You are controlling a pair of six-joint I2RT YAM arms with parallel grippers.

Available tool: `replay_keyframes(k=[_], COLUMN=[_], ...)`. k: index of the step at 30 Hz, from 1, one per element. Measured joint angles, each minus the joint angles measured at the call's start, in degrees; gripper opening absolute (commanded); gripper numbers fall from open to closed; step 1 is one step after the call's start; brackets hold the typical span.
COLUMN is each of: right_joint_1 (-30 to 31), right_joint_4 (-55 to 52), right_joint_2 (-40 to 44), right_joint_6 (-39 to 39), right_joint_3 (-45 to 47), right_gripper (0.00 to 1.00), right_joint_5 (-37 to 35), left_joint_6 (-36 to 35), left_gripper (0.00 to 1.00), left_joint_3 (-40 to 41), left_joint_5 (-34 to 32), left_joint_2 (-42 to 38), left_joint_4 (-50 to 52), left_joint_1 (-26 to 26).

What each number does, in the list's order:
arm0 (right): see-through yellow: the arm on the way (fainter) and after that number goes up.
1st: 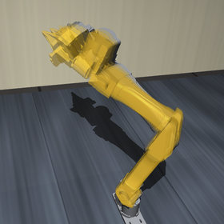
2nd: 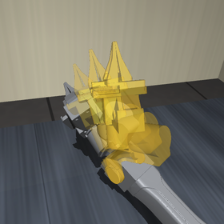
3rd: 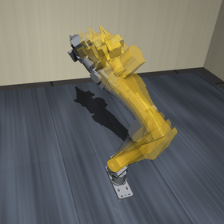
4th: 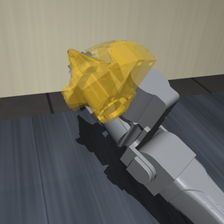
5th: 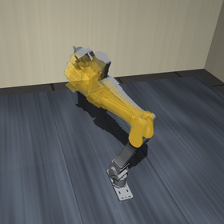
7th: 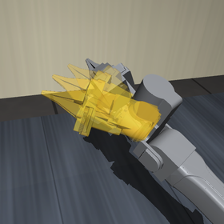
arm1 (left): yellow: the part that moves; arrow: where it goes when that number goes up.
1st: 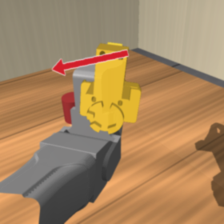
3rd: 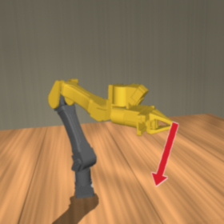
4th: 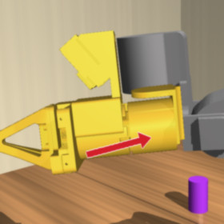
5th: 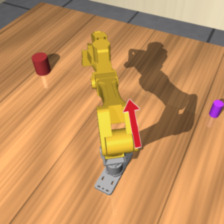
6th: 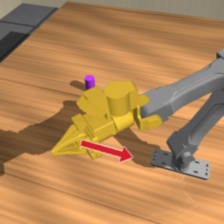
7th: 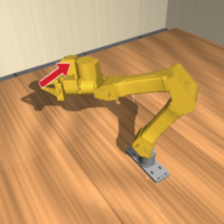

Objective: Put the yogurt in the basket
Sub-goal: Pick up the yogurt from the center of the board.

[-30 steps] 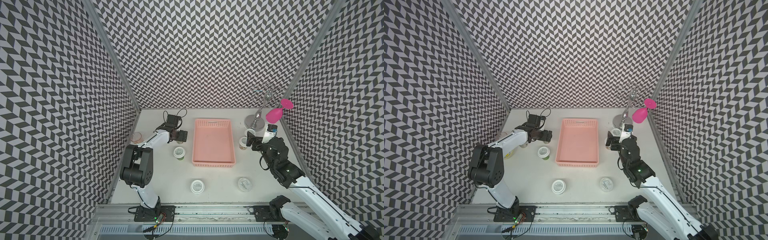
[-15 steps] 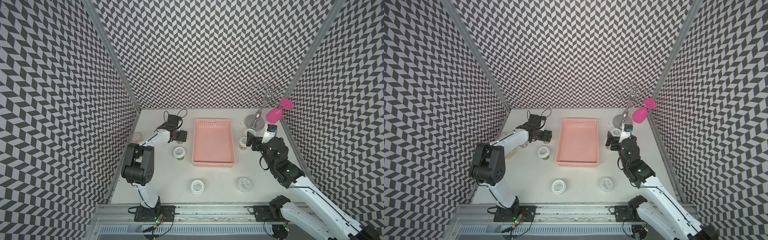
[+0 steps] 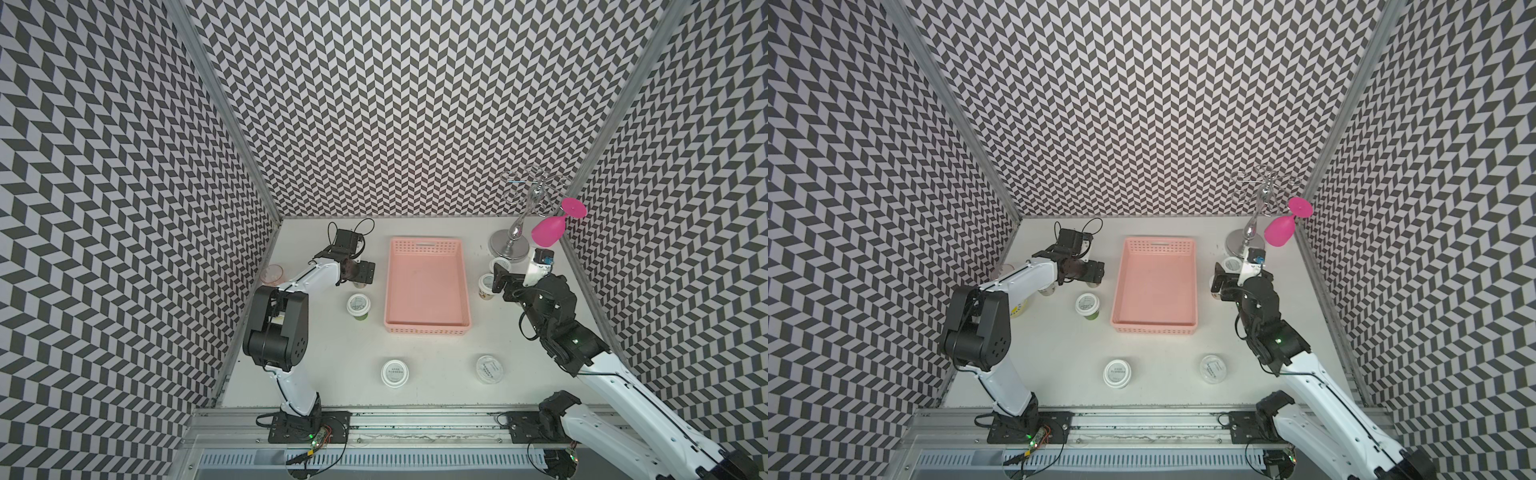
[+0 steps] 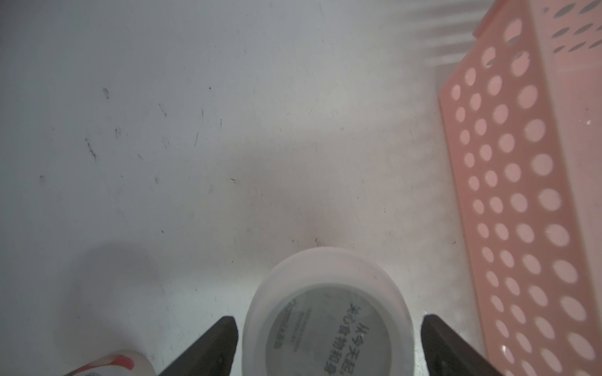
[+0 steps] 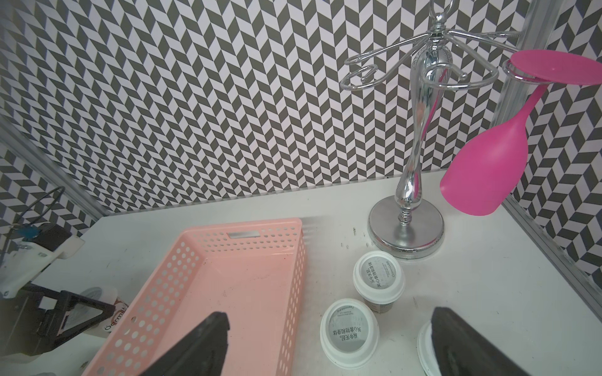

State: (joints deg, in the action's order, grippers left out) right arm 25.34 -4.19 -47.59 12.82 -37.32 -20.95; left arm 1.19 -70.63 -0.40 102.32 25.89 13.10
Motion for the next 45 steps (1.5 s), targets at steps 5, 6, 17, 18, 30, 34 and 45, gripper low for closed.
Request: replay_keyframes(k=[5,6,17,18,30,34,45], right_joint_1=[0.00,0.00,0.00,0.00,0.00,0.00,0.00], right_joint_4=[0.00,0.00,0.00,0.00,0.00,0.00,0.02], right_joint_2=[0.00,0.00,0.00,0.00,-0.11,-0.13,-0.46], right_joint_6=[0.00,0.00,0.00,0.00,0.00,0.00,-0.02], right_joint_3=[0.00,0.00,0.00,0.00,0.02,0.04,0.31], right_gripper=[1.00,0.99,1.00,1.00,1.00,0.99,0.99], right_joint_5=[0.00,0.00,0.00,0.00,0.00,0.00,0.00], left_joint_6=[0.02,0.02,0.02,0.02,0.02,0.02,0.00], left_gripper=[0.87,0.86,0.83,0.83,0.80,0.80,0.79], left_joint_3=[0.00,0.00,0.00,0.00,0.00,0.00,-0.17], left_joint_5=[0.00,0.00,0.02,0.02,0.04,0.04,0.02], left_joint_2=[0.02,0.02,0.04,0.04,0.04,0.04,-0.42], left_joint_4=[0.00,0.00,0.00,0.00,0.00,0.00,0.66], left_joint_1=[0.00,0.00,0.00,0.00,0.00,0.00,0.00])
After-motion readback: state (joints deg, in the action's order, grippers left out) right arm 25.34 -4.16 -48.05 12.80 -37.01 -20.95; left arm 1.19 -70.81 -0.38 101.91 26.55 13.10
